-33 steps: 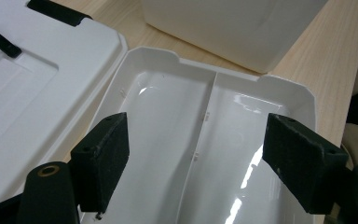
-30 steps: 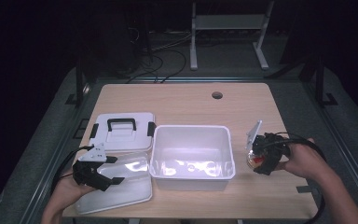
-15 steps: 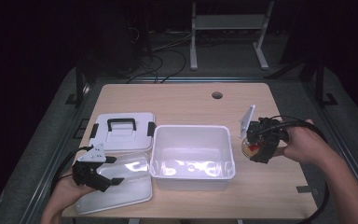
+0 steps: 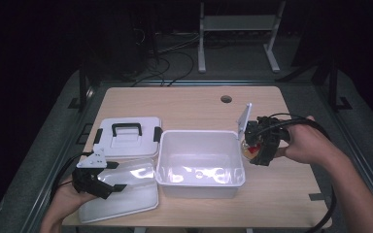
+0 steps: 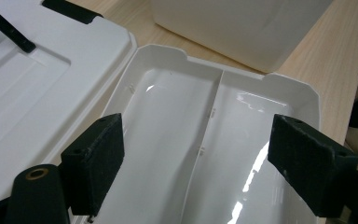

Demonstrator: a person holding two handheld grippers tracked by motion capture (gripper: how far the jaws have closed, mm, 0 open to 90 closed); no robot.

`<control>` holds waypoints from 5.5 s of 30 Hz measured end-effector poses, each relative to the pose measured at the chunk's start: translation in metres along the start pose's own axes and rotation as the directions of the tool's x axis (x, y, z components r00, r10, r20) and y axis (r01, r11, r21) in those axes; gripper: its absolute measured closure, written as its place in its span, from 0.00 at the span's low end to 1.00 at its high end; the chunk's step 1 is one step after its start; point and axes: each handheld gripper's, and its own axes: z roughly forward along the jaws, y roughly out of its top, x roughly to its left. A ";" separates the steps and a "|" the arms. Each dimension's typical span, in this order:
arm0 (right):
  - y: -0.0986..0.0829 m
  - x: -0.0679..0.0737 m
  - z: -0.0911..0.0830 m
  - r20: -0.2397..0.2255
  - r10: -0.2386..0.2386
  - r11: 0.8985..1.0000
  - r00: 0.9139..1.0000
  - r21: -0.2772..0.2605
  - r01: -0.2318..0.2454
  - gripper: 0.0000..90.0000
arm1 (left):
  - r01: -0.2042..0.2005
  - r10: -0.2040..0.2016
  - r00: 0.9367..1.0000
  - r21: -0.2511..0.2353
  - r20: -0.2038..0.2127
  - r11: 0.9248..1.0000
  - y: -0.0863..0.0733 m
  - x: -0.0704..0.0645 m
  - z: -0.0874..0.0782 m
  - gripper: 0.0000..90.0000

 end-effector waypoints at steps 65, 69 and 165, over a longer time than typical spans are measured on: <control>0.106 0.005 0.123 -0.120 -0.083 0.991 0.989 0.097 0.095 0.22 | 0.012 -0.012 1.000 -0.044 0.003 0.999 -0.002 0.005 -0.006 0.17; 0.108 0.006 0.127 -0.120 -0.079 0.990 0.990 0.107 0.092 0.22 | 0.014 -0.014 1.000 -0.043 0.003 0.999 -0.002 0.005 -0.006 0.17; -0.134 0.072 0.121 -0.033 0.506 0.809 0.862 -0.328 -0.488 0.19 | -0.187 0.167 0.982 0.321 0.089 0.929 0.005 0.006 0.030 0.56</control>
